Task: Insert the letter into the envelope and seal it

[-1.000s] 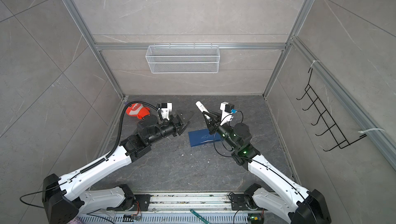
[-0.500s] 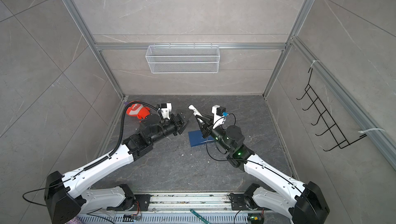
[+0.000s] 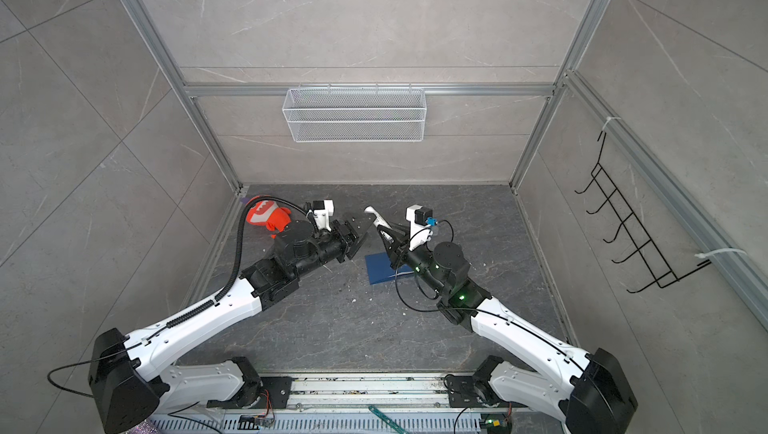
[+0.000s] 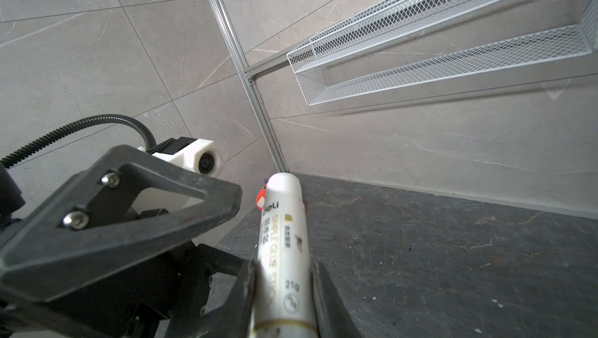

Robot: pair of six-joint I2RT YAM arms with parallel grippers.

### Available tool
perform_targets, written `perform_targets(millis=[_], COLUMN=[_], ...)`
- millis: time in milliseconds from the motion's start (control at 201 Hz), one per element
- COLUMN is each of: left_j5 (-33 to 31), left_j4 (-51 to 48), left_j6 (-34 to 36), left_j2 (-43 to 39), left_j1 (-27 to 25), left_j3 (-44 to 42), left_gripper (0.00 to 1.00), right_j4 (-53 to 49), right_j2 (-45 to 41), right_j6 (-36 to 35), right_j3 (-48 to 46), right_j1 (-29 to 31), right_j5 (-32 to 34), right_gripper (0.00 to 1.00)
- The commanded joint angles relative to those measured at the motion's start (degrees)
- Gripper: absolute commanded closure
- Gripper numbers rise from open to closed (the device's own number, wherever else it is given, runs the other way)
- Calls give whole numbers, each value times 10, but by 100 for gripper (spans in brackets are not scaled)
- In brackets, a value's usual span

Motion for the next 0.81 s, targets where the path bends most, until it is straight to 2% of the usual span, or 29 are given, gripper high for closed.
perform_targets(millis=[0, 408, 802], left_j5=[-8, -19, -35], left_j4=[25, 24, 43], left_j6=[13, 16, 2], left_j2=[-4, 1, 8], left_j1=[1, 0, 1], left_j3=[25, 31, 31], left_gripper=[22, 42, 55], right_j4=[-5, -28, -31], right_j2=[5, 17, 23], right_j6=[-11, -12, -11], right_j3=[25, 41, 42], right_j1=[7, 17, 26], right_j5=[9, 15, 16], right_gripper=[100, 100, 100])
